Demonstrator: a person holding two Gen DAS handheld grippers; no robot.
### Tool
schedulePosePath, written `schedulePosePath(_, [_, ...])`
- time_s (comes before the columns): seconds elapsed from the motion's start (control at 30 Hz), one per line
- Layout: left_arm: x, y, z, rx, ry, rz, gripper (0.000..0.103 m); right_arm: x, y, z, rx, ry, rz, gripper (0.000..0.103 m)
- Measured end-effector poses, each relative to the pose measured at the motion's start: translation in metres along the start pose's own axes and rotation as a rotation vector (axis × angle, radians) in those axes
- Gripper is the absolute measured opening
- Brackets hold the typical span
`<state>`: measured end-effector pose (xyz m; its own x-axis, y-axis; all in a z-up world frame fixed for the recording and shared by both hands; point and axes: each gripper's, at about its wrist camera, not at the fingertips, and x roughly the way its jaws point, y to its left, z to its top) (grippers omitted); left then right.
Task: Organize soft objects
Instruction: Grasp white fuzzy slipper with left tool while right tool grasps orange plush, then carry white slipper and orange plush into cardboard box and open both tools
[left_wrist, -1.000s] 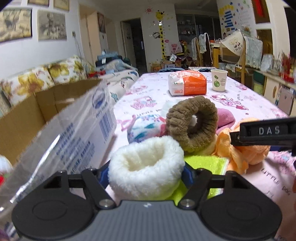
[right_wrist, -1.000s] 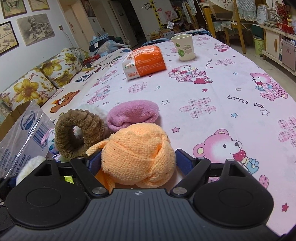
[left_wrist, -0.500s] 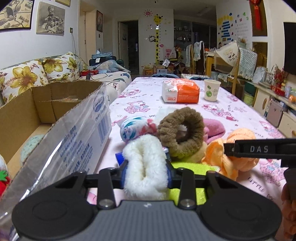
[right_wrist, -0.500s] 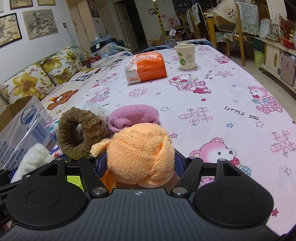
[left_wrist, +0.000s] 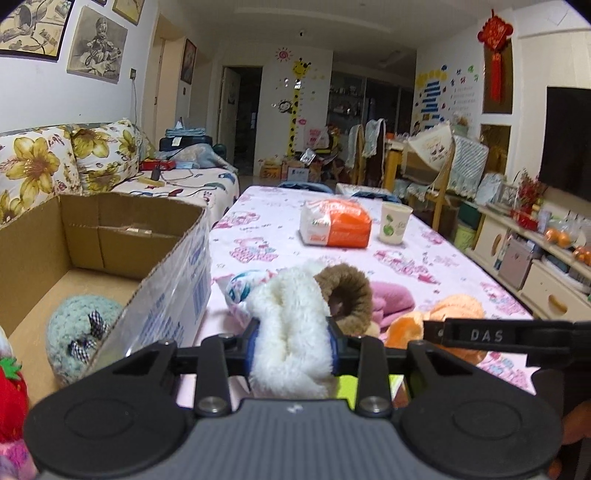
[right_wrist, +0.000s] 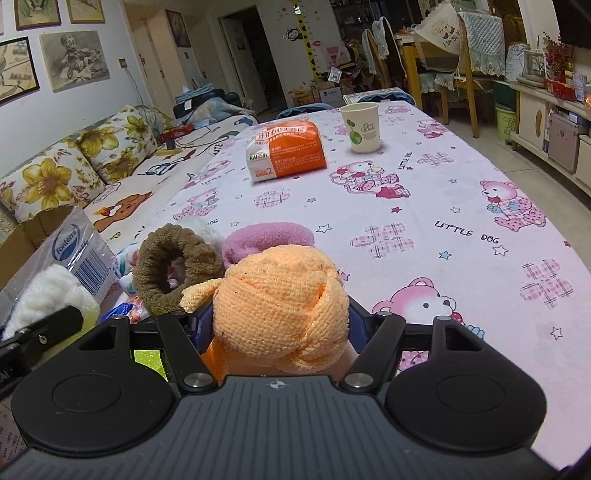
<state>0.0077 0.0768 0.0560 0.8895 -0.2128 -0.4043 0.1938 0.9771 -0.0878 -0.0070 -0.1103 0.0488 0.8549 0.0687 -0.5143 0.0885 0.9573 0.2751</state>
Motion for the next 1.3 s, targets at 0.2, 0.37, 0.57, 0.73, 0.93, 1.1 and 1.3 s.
schedulePosePath(0.2, [-0.006,0.007,0.003,-0.025,-0.026,-0.027,0.033,-0.005,0.001,0.003,-0.001,-0.037,-0.018,0.085])
schedulePosePath(0.37, [-0.011,0.013,0.005,-0.048,-0.046,-0.047,0.033,-0.012,0.003,0.003,-0.015,-0.077,-0.045,0.086])
schedulePosePath(0.57, [-0.015,0.019,0.005,-0.068,-0.062,-0.052,0.033,-0.017,0.003,0.005,-0.011,-0.114,-0.066,0.086])
schedulePosePath(0.73, [-0.02,0.026,0.008,-0.088,-0.078,-0.053,0.033,-0.023,0.006,0.007,-0.006,-0.144,-0.072,0.086])
schedulePosePath(0.93, [-0.025,0.038,0.011,-0.123,-0.098,-0.047,0.033,-0.032,0.006,0.01,0.022,-0.188,-0.07,0.086])
schedulePosePath(1.1, [-0.031,0.048,0.015,-0.147,-0.12,-0.04,0.033,-0.033,0.013,0.011,0.04,-0.197,-0.046,0.086])
schedulePosePath(1.3, [-0.038,0.058,0.017,-0.175,-0.147,-0.033,0.033,-0.035,0.028,0.012,0.04,-0.21,0.003,0.086])
